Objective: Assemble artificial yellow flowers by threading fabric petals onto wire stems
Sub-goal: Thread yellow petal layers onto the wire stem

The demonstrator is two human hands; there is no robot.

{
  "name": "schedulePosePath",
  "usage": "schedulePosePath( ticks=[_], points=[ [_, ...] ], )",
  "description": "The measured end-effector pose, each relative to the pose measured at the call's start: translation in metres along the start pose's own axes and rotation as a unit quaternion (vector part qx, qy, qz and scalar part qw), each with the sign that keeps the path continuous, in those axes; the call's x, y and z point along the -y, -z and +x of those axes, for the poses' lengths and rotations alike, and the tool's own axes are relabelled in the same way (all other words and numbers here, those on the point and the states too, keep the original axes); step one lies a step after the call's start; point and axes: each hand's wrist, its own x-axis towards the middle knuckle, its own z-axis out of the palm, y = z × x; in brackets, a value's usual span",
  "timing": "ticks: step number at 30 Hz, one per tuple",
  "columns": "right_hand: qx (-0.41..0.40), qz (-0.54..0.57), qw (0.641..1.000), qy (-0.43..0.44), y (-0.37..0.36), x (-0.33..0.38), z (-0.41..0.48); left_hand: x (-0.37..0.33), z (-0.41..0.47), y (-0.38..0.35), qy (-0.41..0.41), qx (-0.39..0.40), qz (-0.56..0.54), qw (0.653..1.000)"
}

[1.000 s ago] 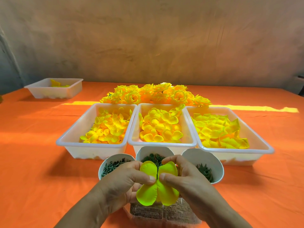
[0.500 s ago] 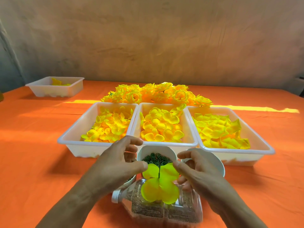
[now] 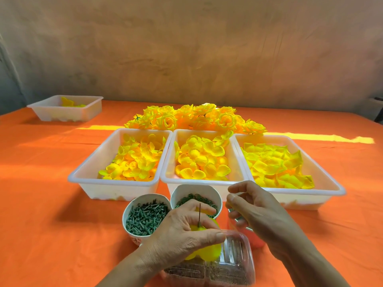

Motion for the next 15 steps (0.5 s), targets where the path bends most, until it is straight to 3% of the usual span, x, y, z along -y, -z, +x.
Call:
schedulePosePath(
  ticks=[8,15],
  points=[
    [-0.007,-0.054,0.998,0.024,0.001,0.004,0.034,0.01,0.002,-0.007,-0.019,-0.02,0.025,0.999],
    [-0.047,-0.152,0.987,0.022,0.003,0.013,0.119,0.005,0.0,-0.01,-0.032,-0.026,0.049,0.998]
  ],
)
